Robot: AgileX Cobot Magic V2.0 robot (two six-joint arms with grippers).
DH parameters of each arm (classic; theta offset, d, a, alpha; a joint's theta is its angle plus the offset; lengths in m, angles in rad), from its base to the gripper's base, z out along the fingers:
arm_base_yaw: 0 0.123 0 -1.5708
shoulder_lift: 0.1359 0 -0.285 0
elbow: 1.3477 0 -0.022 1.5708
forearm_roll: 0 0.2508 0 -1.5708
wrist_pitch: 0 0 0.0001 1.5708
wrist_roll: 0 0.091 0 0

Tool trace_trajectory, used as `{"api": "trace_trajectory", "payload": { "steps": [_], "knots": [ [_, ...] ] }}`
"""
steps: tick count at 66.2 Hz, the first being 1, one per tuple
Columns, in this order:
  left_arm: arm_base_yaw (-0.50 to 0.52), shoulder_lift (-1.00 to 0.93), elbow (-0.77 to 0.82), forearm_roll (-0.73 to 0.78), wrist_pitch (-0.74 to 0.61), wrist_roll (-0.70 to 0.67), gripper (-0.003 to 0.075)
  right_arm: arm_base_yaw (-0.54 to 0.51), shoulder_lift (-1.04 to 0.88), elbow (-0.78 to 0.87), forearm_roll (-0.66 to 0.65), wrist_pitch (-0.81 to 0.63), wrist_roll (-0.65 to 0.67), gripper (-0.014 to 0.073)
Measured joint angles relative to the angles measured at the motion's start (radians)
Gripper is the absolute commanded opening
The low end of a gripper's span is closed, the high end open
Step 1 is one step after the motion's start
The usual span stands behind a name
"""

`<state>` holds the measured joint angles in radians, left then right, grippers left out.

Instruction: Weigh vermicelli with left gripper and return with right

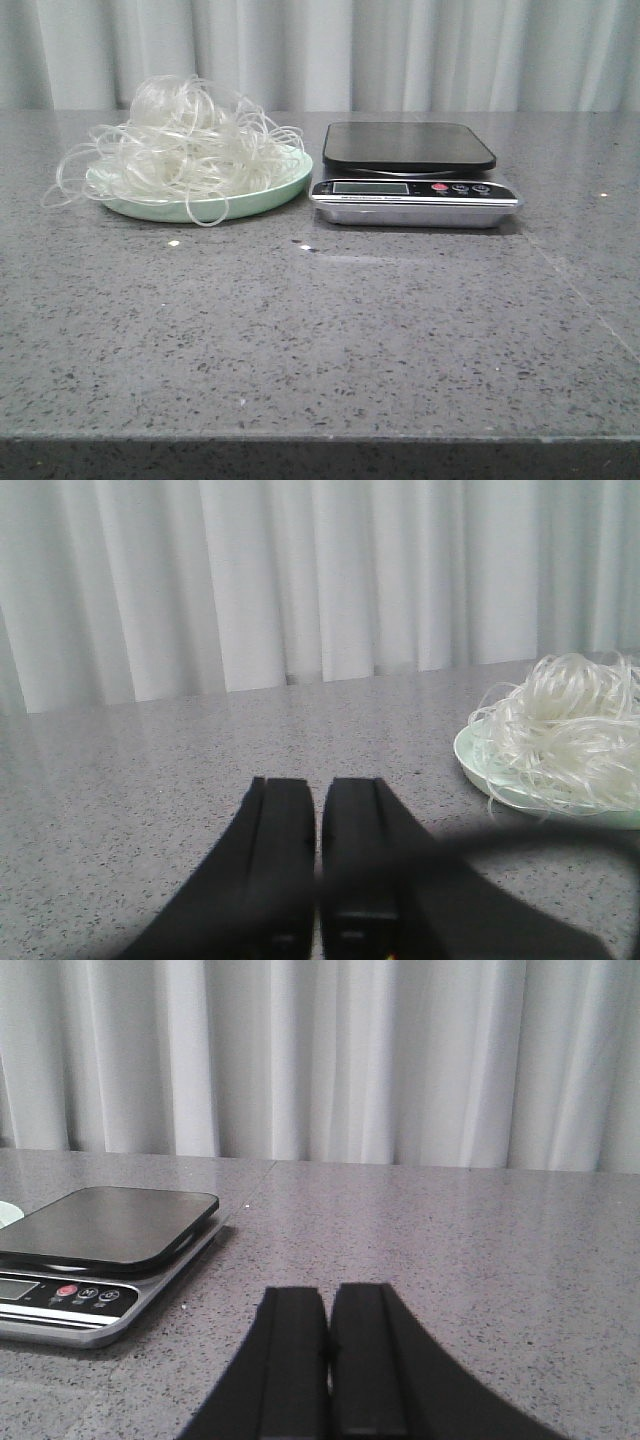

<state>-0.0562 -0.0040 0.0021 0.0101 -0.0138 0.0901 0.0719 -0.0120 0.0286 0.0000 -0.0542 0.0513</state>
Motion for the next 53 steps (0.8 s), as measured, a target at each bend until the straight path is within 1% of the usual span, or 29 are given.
{"api": "trace_trajectory", "payload": {
  "steps": [8, 14, 18, 21, 25, 33, 39, 44, 48, 53],
  "knots": [
    [0.0, 0.0, 0.0, 0.0, -0.027, 0.0, 0.0146, 0.0, 0.0, 0.0, 0.0, 0.0, 0.0, 0.0165],
    [0.0, 0.0, 0.0, -0.003, -0.117, 0.0, 0.0146, 0.0, 0.0, 0.0, 0.0, 0.0, 0.0, 0.0165],
    [0.0, 0.0, -0.005, -0.01, -0.152, 0.0, 0.0146, 0.0, 0.0, 0.0, 0.0, 0.0, 0.0, 0.0165],
    [0.0, 0.0, -0.017, -0.01, -0.154, 0.0, 0.0146, 0.0, 0.0, 0.0, 0.0, 0.0, 0.0, 0.0165],
    [0.0, 0.0, -0.06, -0.01, -0.123, 0.0, 0.0146, 0.0, 0.0, 0.0, 0.0, 0.0, 0.0, 0.0165],
    [0.0, 0.025, -0.224, -0.015, -0.022, 0.0, 0.0146, 0.0, 0.0, 0.0, 0.0, 0.0, 0.0, 0.0165],
    [0.0, 0.105, -0.361, -0.031, 0.078, 0.0, 0.0146, 0.0, 0.0, 0.0, 0.0, 0.0, 0.0, 0.0165],
    [0.0, 0.192, -0.467, -0.077, 0.171, 0.0, 0.0146, 0.0, 0.0, 0.0, 0.0, 0.0, 0.0, 0.0165],
    [0.0, 0.243, -0.509, -0.106, 0.223, 0.0, 0.0146, 0.0, 0.0, 0.0, 0.0, 0.0, 0.0, 0.0165],
    [0.0, 0.281, -0.518, -0.129, 0.279, 0.0, 0.0146, 0.0, 0.0, 0.0, 0.0, 0.0, 0.0, 0.0165]
  ]
}}
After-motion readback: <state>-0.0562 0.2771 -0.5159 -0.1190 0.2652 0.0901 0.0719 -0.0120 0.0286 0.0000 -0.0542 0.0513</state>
